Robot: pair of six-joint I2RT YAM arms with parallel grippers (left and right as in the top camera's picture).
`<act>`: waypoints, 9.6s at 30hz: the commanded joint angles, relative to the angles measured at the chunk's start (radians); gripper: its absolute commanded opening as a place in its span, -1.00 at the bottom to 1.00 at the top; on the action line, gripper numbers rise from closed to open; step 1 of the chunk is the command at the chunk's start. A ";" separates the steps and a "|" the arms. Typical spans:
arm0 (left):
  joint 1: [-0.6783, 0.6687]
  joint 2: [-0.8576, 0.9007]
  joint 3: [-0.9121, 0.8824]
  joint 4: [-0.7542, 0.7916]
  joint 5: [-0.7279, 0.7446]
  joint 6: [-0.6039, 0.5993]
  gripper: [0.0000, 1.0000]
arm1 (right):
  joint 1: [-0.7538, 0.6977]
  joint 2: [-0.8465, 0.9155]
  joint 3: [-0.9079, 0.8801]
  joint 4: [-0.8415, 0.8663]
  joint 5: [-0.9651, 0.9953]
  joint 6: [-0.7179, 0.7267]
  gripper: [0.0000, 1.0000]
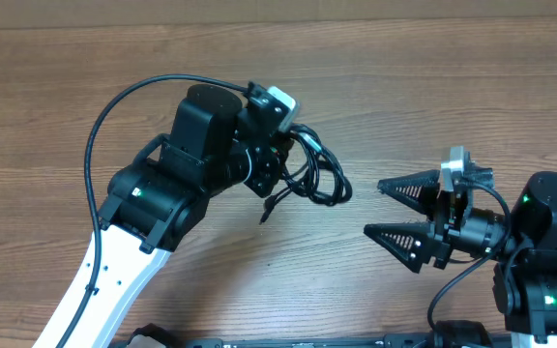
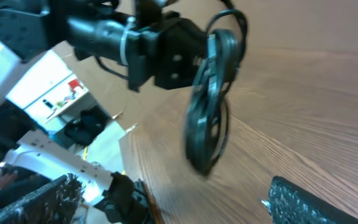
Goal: Untangle cables
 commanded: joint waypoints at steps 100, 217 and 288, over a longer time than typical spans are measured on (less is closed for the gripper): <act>-0.233 0.076 0.009 0.049 -0.025 -0.474 -0.92 | -0.002 -0.003 0.027 -0.119 0.263 -0.053 0.92; -0.214 0.076 0.009 0.187 -0.139 -0.691 -0.91 | -0.002 -0.003 0.027 -0.119 0.544 0.283 0.40; -0.257 0.076 0.009 0.083 -0.077 -0.007 -0.92 | -0.002 0.004 0.026 -0.091 0.450 0.201 0.93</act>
